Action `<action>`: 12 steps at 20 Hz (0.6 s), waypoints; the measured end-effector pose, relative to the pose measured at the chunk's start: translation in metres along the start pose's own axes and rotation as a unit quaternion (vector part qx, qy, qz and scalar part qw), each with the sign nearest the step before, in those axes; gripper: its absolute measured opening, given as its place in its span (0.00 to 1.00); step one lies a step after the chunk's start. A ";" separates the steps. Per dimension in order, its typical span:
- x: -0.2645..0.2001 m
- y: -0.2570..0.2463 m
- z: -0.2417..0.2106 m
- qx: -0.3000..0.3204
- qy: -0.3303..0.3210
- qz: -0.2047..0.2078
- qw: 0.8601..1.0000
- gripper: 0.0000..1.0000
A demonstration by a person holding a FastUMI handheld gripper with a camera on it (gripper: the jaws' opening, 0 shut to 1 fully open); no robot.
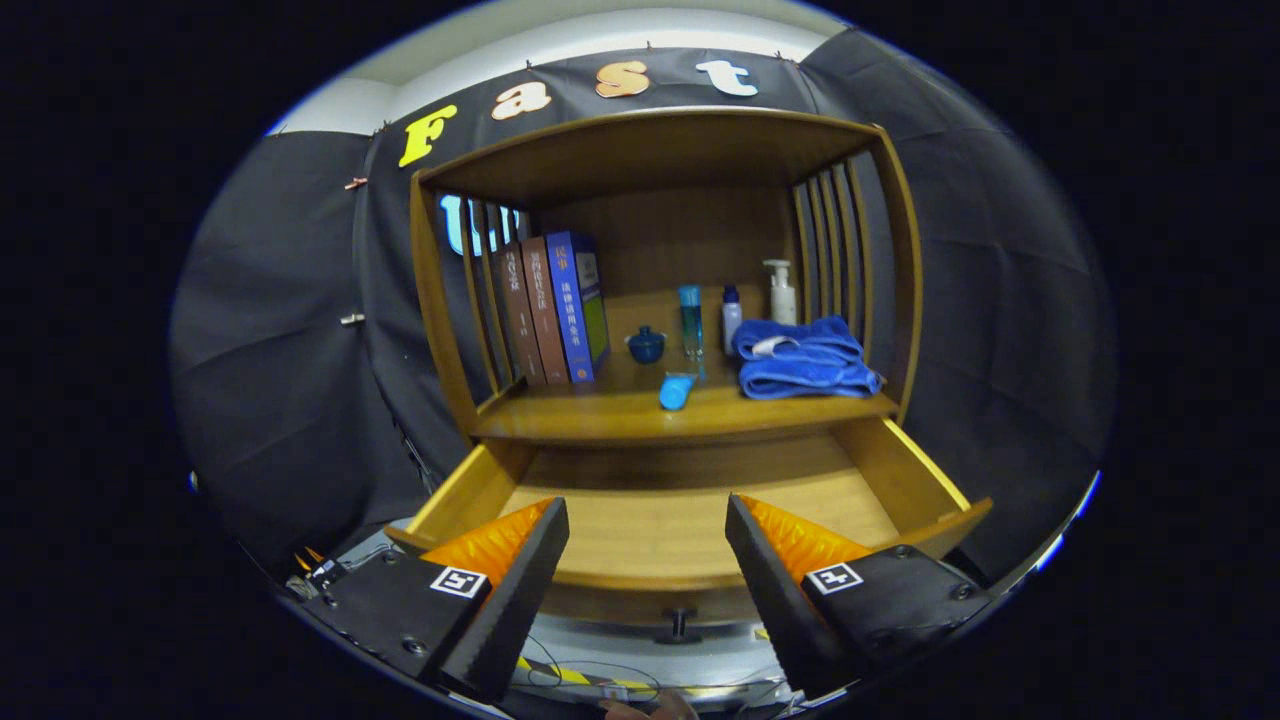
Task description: Pull open the drawer, take out the items inside it, and place them on the countertop above the cabinet.
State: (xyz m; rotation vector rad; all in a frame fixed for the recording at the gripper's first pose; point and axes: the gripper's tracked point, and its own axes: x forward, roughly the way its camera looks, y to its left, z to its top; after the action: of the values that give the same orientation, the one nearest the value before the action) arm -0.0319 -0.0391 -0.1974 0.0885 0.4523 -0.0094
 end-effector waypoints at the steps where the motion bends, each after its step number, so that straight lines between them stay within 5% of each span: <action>1: -0.001 -0.005 -0.014 0.006 0.007 -0.006 1.000 1.00; 12: 0.020 -0.022 -0.092 0.002 0.052 -0.034 0.998 1.00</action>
State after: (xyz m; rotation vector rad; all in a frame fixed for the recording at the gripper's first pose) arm -0.0550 -0.0522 -0.2902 0.0771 0.5589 -0.0718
